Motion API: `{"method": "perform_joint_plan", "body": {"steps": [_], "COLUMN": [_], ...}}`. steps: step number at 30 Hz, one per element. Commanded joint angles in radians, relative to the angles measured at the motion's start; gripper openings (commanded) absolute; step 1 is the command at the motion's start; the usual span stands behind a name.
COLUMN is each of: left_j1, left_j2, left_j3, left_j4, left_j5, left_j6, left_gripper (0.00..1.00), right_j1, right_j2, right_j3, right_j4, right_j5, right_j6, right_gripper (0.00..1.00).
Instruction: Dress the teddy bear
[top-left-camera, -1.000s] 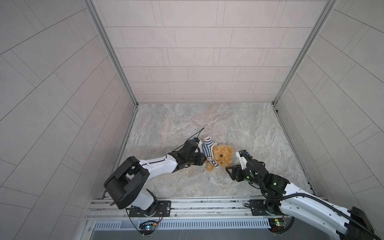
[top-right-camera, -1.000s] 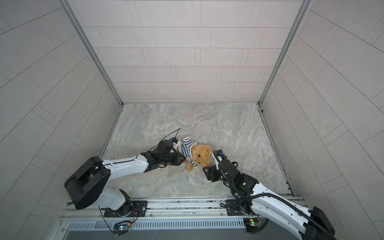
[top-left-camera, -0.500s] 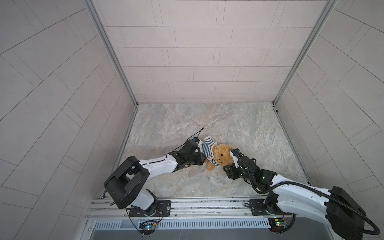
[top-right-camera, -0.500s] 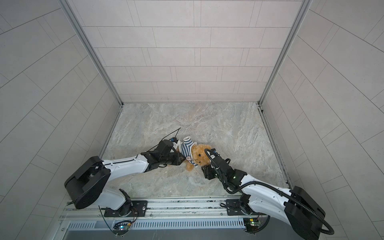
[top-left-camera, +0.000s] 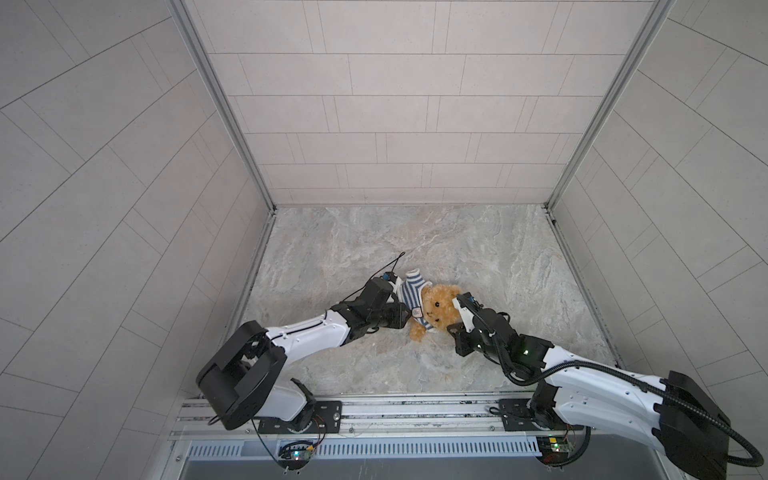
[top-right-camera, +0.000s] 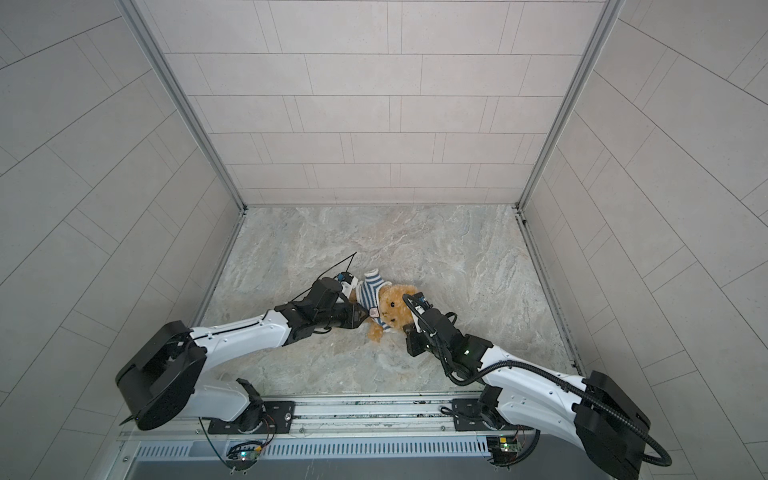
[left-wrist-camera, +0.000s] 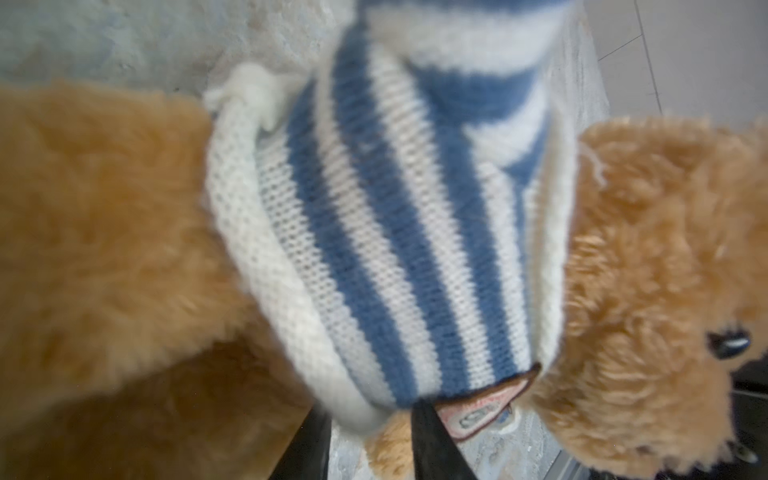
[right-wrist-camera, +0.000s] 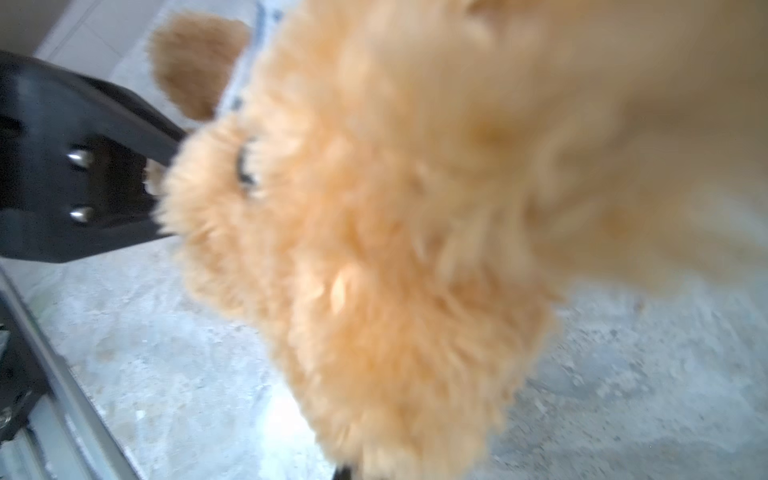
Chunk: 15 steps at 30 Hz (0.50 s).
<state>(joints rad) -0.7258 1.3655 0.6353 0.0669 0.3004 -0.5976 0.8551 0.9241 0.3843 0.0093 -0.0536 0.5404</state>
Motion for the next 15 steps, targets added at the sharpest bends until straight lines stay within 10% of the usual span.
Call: {"method": "perform_joint_plan", "body": {"steps": [1,15], "left_j1": [0.002,-0.016], "left_j2": [-0.089,-0.508], "left_j3": [-0.007,-0.173], "left_j4": [-0.074,-0.179], "left_j5": [-0.015,0.008], "left_j6": [0.016,-0.019], "left_gripper": [0.39,0.57], "right_j1": [0.044,0.143], "right_j2": [-0.08,-0.072], "right_j3": [0.05,0.156], "right_j4": [0.016,0.132], "right_j5": [0.011,0.162], "right_j6": [0.058,0.312], "right_gripper": [0.0,0.0]}}
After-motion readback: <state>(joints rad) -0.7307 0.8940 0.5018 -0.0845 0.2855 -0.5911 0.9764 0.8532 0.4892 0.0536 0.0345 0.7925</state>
